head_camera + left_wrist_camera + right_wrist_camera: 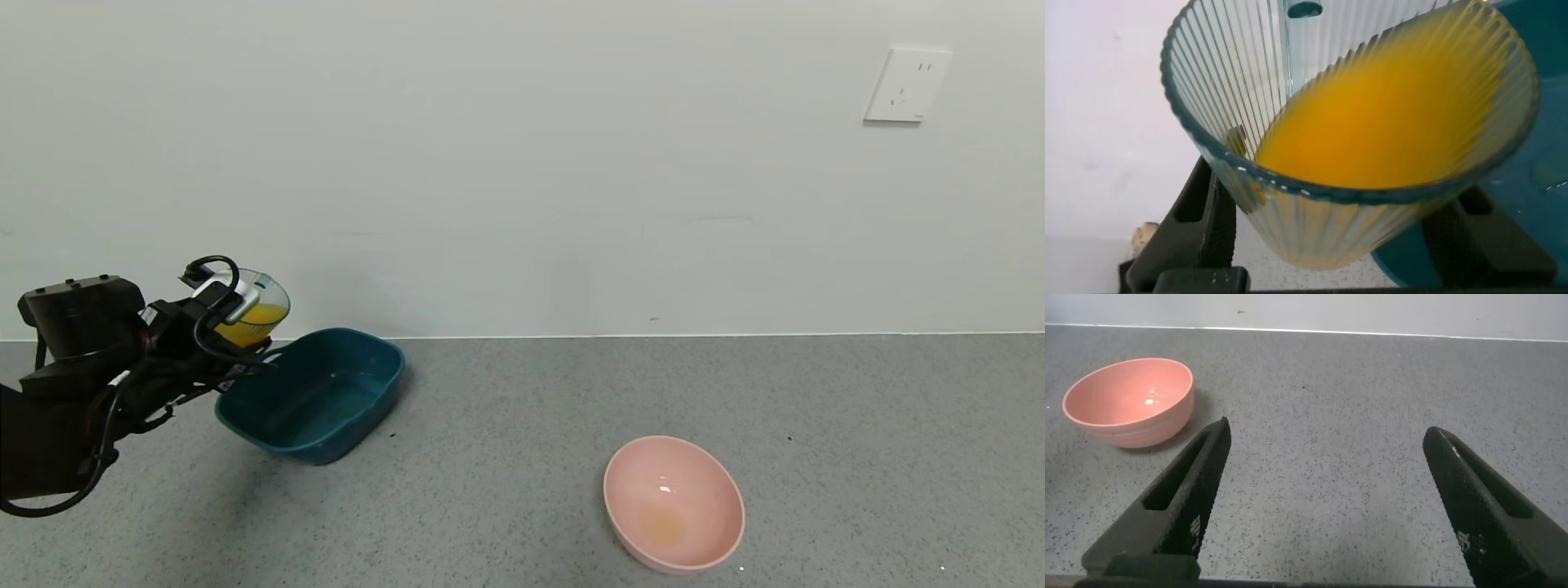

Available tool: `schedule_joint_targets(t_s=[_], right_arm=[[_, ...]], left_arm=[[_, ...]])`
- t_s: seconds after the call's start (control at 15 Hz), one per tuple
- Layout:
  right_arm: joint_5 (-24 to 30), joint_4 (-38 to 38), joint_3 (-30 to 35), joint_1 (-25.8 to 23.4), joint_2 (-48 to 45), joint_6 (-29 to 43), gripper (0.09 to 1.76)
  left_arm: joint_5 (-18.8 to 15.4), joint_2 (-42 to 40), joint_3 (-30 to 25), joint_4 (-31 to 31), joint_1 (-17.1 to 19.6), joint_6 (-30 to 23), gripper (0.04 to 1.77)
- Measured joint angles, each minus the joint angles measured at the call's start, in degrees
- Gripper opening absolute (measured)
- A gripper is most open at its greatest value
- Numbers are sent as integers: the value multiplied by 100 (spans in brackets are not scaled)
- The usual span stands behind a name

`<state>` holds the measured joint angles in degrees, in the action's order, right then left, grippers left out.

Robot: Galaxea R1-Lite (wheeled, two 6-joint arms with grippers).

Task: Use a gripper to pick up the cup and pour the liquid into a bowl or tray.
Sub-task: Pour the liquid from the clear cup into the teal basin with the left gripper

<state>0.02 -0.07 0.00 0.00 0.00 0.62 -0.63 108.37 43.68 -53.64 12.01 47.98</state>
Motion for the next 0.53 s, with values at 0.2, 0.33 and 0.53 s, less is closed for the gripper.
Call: schedule_joint_targets(t_s=[0.2,0.33,0.53], right_arm=[[0,0,0,0,0,0,171],[-2,0,0,0,0,0,171],[-2,0,0,0,0,0,171]], left_arm=[[140,11,4,-29,9,458,128],[230,11,23,-44,0,722,128],[258,11,55,-44,-2,1125,128]])
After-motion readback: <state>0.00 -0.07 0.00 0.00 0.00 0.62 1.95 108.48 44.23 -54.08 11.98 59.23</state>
